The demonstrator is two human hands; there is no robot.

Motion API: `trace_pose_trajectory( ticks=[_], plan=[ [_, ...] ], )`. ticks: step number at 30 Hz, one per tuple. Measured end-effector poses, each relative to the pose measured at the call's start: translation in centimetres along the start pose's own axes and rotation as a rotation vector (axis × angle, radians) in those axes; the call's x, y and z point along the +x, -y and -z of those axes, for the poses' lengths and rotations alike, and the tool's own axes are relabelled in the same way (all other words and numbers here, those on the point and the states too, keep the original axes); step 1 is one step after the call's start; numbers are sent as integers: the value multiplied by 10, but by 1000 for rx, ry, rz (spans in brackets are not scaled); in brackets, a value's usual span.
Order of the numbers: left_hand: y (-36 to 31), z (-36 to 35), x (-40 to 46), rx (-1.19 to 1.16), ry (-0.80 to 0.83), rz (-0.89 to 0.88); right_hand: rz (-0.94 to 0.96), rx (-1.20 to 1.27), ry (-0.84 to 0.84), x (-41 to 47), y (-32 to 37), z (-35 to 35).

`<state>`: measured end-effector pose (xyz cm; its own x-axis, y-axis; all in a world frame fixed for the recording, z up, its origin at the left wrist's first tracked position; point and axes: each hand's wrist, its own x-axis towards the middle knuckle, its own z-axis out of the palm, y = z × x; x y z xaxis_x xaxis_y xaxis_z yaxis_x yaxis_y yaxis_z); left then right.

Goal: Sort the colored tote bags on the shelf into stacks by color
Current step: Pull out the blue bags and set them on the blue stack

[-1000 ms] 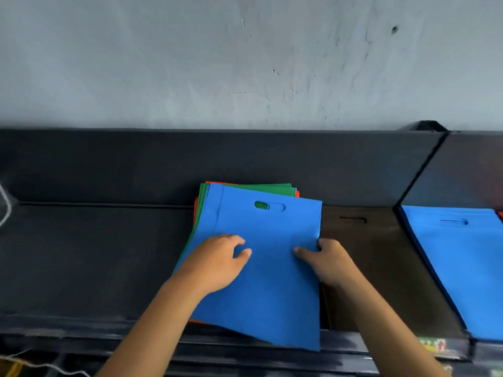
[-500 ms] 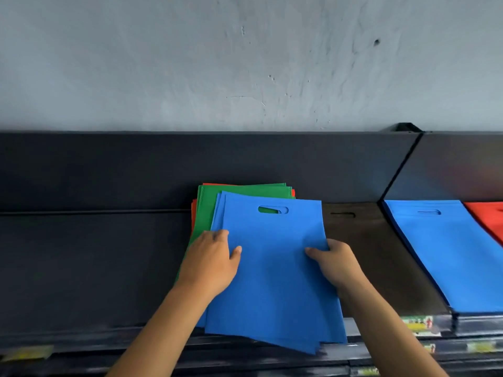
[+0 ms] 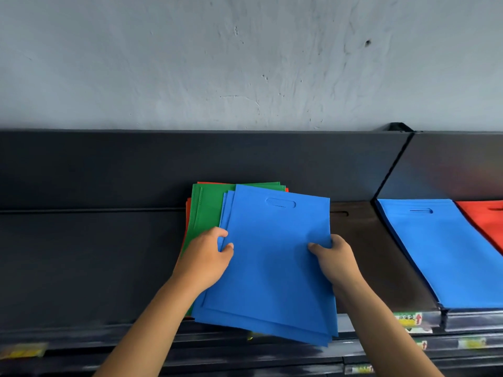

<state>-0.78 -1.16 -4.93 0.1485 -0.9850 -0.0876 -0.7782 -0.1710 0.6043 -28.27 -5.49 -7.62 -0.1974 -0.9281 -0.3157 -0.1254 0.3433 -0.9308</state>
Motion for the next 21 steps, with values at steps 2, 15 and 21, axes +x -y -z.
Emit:
trace_pose_trajectory(
  ticks=[2,15,21],
  plan=[
    [-1,-2,4,-240,-29,56,9,11,-4,1,1,1],
    [9,-8,13,-389,78,226,19,24,48,3,-1,20],
    [-3,-3,10,-424,188,233,102,-64,95,-1,-2,22]
  ],
)
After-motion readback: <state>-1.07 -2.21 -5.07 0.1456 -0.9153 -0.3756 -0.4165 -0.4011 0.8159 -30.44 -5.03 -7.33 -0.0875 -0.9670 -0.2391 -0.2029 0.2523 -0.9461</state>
